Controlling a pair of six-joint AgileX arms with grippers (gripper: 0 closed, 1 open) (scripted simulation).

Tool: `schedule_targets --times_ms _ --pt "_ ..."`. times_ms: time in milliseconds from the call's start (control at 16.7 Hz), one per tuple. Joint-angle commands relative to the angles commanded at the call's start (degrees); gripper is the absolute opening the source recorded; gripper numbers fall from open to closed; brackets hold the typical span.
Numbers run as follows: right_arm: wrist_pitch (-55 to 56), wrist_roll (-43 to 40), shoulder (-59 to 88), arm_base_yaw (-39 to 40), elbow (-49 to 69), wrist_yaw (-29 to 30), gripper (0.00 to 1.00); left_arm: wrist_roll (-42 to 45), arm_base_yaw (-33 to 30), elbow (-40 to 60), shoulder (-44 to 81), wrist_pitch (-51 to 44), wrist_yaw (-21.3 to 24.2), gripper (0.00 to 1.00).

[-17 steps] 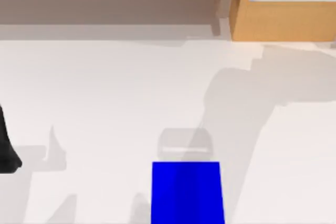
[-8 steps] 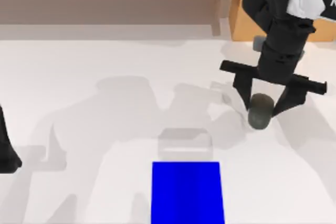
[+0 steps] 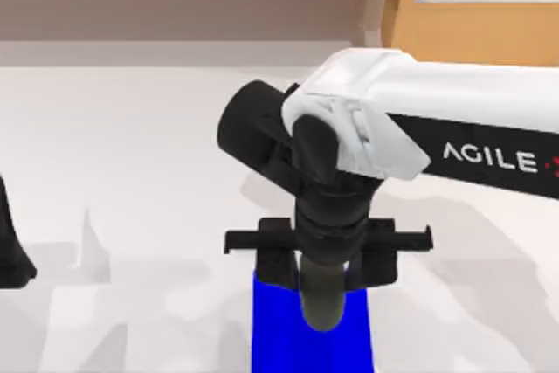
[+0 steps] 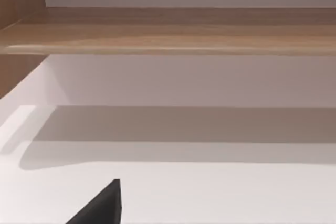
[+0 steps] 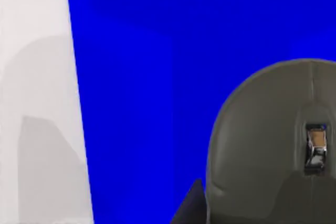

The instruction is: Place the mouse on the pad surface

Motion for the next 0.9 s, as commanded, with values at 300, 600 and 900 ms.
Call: schedule_targets --times_ms 300,600,900 --pt "0.3 1.2 -0.8 1.7 -0.1 0.6 0.0 0.0 0.0 0.0 0.0 0.0 0.0 1.0" --pt "1.4 1.1 -1.0 1.6 0.0 1.1 0.0 0.0 0.0 0.0 0.0 0.0 0.0 1.0" --pt "5.2 0.2 -2.2 2.5 0.3 3.1 0.0 0.0 0.0 0.0 0.0 0.0 0.0 1.0"
